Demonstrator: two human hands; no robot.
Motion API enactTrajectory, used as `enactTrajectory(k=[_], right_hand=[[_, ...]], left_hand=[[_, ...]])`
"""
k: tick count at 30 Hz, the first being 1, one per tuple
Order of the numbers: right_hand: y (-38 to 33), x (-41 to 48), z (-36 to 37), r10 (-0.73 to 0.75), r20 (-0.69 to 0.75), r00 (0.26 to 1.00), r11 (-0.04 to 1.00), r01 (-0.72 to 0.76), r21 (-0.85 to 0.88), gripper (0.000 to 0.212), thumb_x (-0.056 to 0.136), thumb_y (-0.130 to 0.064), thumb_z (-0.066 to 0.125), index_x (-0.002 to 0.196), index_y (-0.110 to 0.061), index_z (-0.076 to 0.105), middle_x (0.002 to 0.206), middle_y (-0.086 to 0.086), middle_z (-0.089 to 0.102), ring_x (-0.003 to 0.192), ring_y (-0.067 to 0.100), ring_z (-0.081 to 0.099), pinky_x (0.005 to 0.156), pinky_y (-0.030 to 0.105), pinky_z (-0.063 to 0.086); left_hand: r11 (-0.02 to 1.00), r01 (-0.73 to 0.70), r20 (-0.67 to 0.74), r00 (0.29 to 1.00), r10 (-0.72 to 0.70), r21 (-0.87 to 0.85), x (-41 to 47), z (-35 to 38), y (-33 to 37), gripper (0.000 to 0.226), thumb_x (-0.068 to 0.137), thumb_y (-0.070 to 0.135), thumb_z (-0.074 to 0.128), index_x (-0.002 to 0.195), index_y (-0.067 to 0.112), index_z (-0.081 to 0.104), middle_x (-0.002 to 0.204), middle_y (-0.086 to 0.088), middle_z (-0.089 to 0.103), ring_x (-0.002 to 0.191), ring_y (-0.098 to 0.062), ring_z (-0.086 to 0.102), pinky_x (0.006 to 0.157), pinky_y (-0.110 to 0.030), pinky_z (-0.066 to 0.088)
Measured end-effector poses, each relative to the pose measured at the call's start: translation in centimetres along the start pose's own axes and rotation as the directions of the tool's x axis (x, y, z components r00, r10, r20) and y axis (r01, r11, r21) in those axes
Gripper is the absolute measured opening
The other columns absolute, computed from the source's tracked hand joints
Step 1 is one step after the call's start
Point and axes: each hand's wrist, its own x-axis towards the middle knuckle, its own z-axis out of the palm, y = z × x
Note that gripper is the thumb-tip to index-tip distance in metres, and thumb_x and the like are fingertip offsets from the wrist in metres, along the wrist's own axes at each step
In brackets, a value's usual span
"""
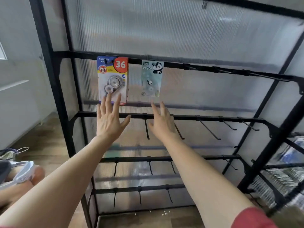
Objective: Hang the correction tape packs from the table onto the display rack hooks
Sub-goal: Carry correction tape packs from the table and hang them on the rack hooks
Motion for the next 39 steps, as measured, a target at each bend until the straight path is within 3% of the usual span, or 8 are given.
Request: enactTrajectory(k=[14,24,31,39], right_hand=[[0.9,-19.0,4.7,-0.102,0.233,0.967,0.991,0.079,0.106,0.071,0.098,-0.026,0.05,0.154,-0.023,0.006,0.16,0.014,0.002,0.146,0.034,0.012,0.115,0.048,0.02],[0.7,-36.9,5.2,-0.145,0.465,0.874,0.982,0.071,0.173,0.067,0.098,-0.026,0.047,0.154,-0.025,0.009,0.161,0.011,0.005,0.146,0.032,0.013,0.115,0.049,0.021],[-5.5,-47.0,4.9,-0.234,0.55,0.802,0.969,0.145,0.201,0.067,0.099,-0.025,0.046,0.154,-0.027,0.008,0.161,0.009,0.005,0.147,0.028,0.008,0.117,0.05,0.01],[-19.3,-59.2,5.1,-0.374,0.594,0.713,0.926,0.252,0.28,0.069,0.098,-0.024,0.046,0.154,-0.028,0.006,0.161,0.007,0.004,0.148,0.026,0.006,0.117,0.047,0.007]], left_hand=[[0.986,0.152,0.229,0.959,-0.164,0.07,-19.5,-1.0,4.1,0.082,0.093,0.046,0.053,0.153,0.024,0.002,0.16,-0.012,-0.006,0.147,-0.031,-0.006,0.118,-0.045,-0.003],[0.913,0.373,0.39,0.826,-0.407,0.164,-40.5,-6.1,8.8,0.08,0.092,0.042,0.053,0.154,0.025,0.006,0.161,-0.01,-0.002,0.147,-0.029,-0.002,0.119,-0.043,0.001],[0.831,0.479,0.384,0.738,-0.556,0.282,-51.9,-13.8,5.9,0.08,0.092,0.047,0.052,0.153,0.026,0.006,0.161,-0.01,-0.001,0.147,-0.03,0.0,0.119,-0.044,0.002],[0.722,0.593,0.292,0.663,-0.689,0.357,-64.2,-27.1,-0.8,0.079,0.092,0.058,0.045,0.153,0.026,0.007,0.16,-0.011,0.001,0.147,-0.031,0.002,0.118,-0.045,0.003]])
